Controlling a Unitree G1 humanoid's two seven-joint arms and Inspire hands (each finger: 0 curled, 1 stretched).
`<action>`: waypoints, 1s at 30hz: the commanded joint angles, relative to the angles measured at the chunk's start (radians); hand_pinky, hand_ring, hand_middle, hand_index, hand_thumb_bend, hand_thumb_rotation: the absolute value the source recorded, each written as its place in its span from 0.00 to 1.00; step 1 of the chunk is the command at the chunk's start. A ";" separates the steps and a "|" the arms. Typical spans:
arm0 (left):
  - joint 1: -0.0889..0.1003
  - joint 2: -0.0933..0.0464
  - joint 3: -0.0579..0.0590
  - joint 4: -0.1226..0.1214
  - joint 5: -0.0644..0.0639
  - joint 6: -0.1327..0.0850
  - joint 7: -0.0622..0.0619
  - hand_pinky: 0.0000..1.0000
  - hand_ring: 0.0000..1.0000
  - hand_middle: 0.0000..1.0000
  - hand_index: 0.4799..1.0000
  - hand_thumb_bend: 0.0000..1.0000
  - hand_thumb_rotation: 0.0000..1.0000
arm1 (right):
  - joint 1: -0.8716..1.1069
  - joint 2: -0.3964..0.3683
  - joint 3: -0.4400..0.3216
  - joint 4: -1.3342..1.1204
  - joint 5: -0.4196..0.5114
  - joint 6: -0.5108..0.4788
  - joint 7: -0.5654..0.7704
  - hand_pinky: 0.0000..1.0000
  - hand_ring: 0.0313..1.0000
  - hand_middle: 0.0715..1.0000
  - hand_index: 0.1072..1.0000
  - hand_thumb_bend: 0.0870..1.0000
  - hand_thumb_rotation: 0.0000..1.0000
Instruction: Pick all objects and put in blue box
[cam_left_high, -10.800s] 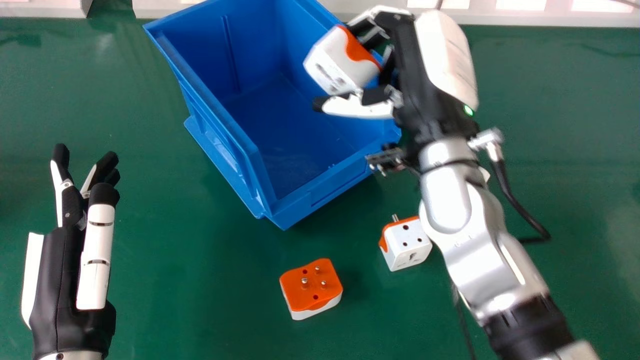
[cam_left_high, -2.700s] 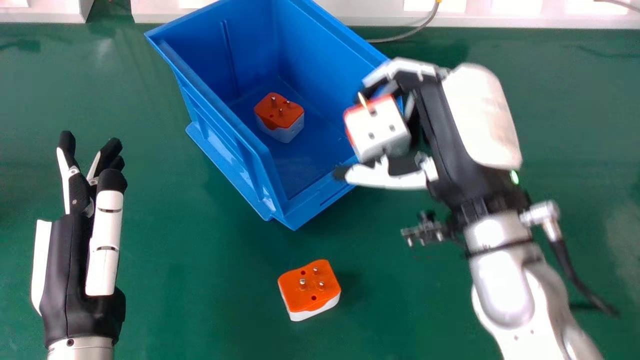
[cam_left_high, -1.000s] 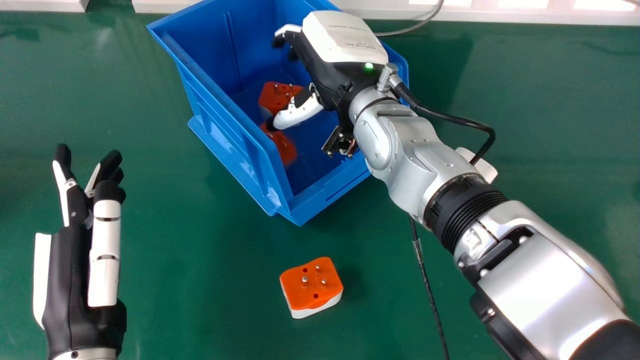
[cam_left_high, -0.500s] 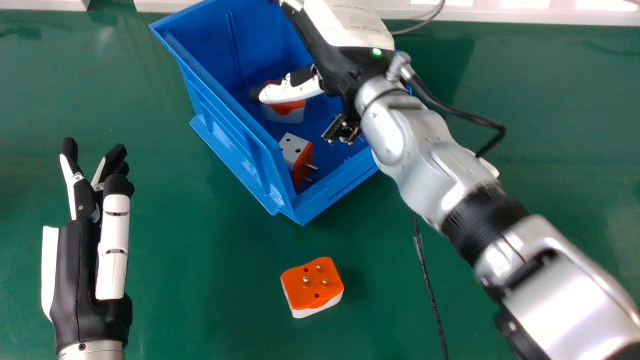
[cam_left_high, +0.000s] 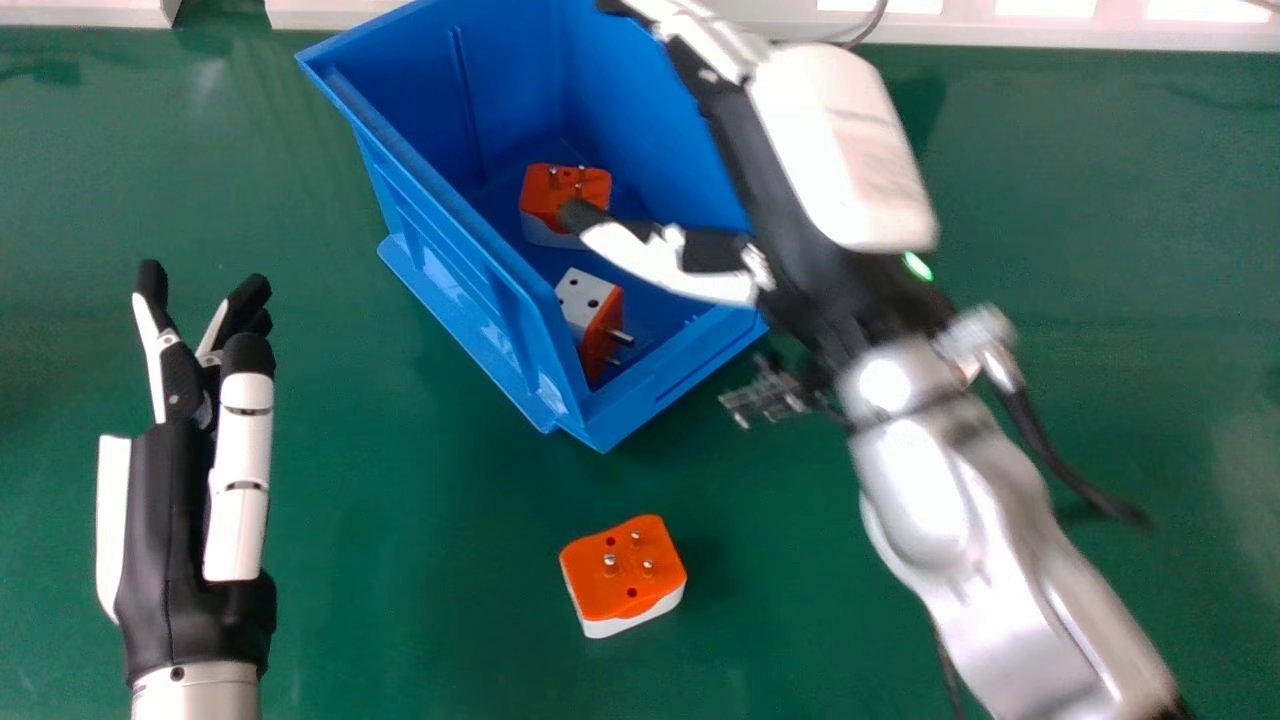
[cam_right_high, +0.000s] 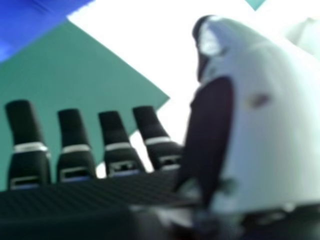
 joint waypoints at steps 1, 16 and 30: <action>-0.005 0.004 -0.001 -0.006 -0.013 -0.006 -0.007 0.96 0.94 0.93 0.89 0.44 0.87 | 0.080 -0.016 -0.037 -0.100 -0.004 -0.041 -0.023 0.63 0.81 0.87 0.84 0.25 0.40; 0.003 0.010 -0.002 -0.010 0.003 -0.001 0.006 0.95 0.94 0.92 0.88 0.46 0.87 | 0.396 -0.037 -0.246 -0.117 -0.030 -0.111 -0.148 0.69 0.85 0.89 0.87 0.33 0.41; 0.004 0.019 0.009 -0.003 0.004 -0.015 0.008 0.93 0.93 0.92 0.88 0.47 0.86 | 0.255 -0.077 -0.300 0.179 -0.042 -0.005 -0.126 0.76 0.88 0.92 0.90 0.41 0.63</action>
